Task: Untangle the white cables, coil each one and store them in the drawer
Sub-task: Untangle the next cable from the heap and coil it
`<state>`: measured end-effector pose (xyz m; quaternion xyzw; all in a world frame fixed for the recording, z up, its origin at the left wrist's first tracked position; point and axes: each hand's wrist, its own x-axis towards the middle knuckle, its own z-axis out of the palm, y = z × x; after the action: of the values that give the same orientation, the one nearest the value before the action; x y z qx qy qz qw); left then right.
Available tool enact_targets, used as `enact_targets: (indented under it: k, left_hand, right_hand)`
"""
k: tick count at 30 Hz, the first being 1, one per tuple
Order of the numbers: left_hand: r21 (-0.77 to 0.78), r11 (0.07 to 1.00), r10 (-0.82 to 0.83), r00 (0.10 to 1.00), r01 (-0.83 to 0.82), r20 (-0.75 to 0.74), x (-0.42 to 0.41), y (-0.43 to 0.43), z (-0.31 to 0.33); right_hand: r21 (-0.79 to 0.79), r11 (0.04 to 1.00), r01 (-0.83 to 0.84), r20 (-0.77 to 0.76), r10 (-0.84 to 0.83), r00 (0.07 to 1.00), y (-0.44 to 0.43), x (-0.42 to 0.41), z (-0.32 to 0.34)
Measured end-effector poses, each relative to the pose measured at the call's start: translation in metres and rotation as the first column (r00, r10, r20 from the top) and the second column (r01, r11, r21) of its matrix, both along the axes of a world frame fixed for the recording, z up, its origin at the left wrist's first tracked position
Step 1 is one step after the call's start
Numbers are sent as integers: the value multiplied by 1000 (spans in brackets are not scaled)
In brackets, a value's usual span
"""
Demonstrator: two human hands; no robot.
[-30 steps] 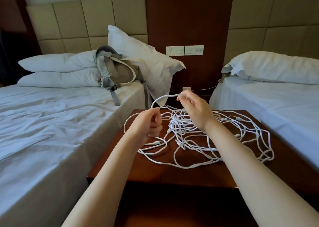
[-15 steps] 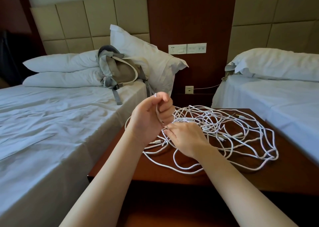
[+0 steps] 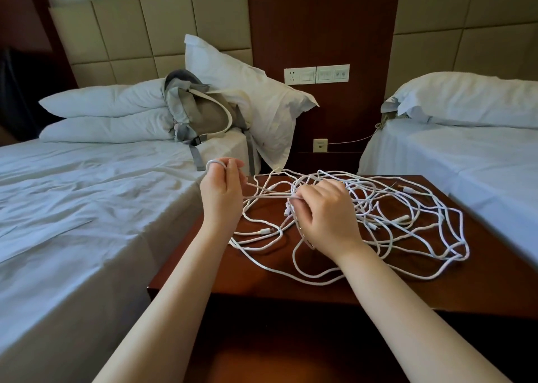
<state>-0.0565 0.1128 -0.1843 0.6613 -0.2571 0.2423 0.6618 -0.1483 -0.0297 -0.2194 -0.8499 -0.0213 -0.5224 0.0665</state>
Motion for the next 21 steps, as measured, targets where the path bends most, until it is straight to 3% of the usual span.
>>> enact_targets:
  k: [4, 8, 10, 12, 14, 16, 18, 21]
  left_hand:
    - [319, 939, 81, 983, -131, 165, 5, 2, -10]
    - [517, 835, 60, 966, -187, 252, 0, -4, -17]
    - [544, 835, 11, 989, -89, 145, -9, -9, -13]
    - [480, 861, -139, 985, 170, -98, -18, -14, -7]
    - [374, 770, -365, 837, 517, -407, -25, -16, -1]
    - [245, 581, -524, 587, 776, -617, -30, -15, 1]
    - [139, 412, -598, 383, 900, -704, -34, -15, 2]
    - [24, 257, -667, 195, 966, -719, -38, -13, 6]
  right_hand:
    - [19, 999, 26, 126, -28, 992, -2, -2, 2]
    - [13, 999, 39, 239, -41, 970, -3, -2, 2]
    - [40, 999, 29, 272, -39, 962, -5, -1, 2]
    - [78, 997, 19, 293, -41, 955, -8, -1, 2]
    - [110, 994, 16, 302, -49, 952, -11, -1, 1]
    - [151, 988, -4, 303, -42, 952, -12, -1, 2]
    - [199, 978, -58, 296, -3, 955, -12, -1, 3]
    - [295, 936, -190, 236, 121, 964, -10, -3, 4]
